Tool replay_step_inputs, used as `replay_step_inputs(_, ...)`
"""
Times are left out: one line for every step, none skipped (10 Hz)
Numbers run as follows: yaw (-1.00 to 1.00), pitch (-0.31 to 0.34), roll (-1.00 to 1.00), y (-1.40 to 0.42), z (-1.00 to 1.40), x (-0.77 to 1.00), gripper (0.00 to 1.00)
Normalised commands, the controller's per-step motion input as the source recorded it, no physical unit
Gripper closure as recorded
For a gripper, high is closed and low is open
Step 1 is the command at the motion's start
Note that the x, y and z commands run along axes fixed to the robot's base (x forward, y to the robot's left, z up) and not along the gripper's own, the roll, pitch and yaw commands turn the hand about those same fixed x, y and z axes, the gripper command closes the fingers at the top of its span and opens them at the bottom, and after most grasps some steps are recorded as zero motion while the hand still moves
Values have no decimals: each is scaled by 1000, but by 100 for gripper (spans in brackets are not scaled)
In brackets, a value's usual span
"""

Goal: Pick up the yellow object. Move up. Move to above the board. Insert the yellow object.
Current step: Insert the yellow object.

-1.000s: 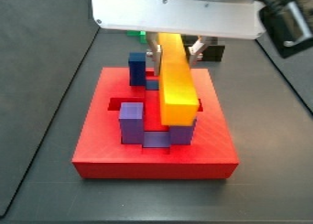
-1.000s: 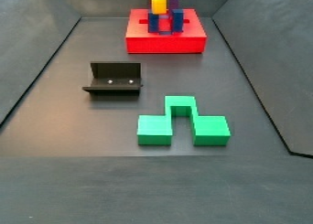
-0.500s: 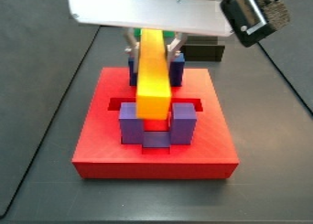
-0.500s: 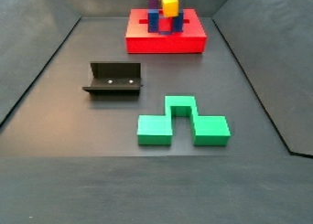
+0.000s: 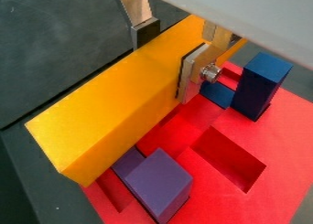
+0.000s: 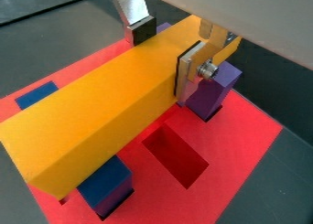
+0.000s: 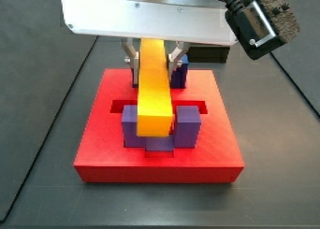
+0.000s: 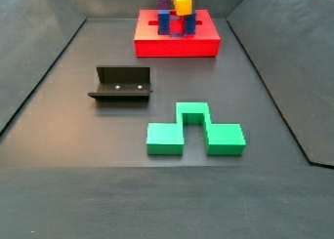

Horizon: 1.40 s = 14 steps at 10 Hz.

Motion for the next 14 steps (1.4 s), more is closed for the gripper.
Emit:
replay_step_inputs(-37, 33, 129, 0, -34, 183, 100)
replay_step_inputs(-26, 80, 103, 0, 0, 300, 100)
replay_step_inputs(-3, 67, 96, 0, 0, 254, 100)
replay_step_inputs(0, 34, 96, 0, 0, 109, 100)
replay_step_inputs(0, 10, 107, 0, 0, 20, 100)
replay_step_inputs(0, 0, 137, 0, -37, 0, 100)
replay_step_inputs(0, 0, 97, 0, -120, 0, 100)
replay_step_inputs(0, 6, 36, 49, -217, 111, 100)
replay_step_inputs(0, 0, 53, 0, -254, 94, 100)
replay_step_inputs(-37, 0, 47, 0, -217, 97, 100)
replay_step_inputs(-3, 0, 11, 0, -177, 0, 100)
replay_step_inputs(0, 0, -10, 14, -103, -63, 100)
replay_step_inputs(140, 0, -7, 0, -51, -66, 100)
replay_step_inputs(289, 10, -93, 0, 0, 46, 100)
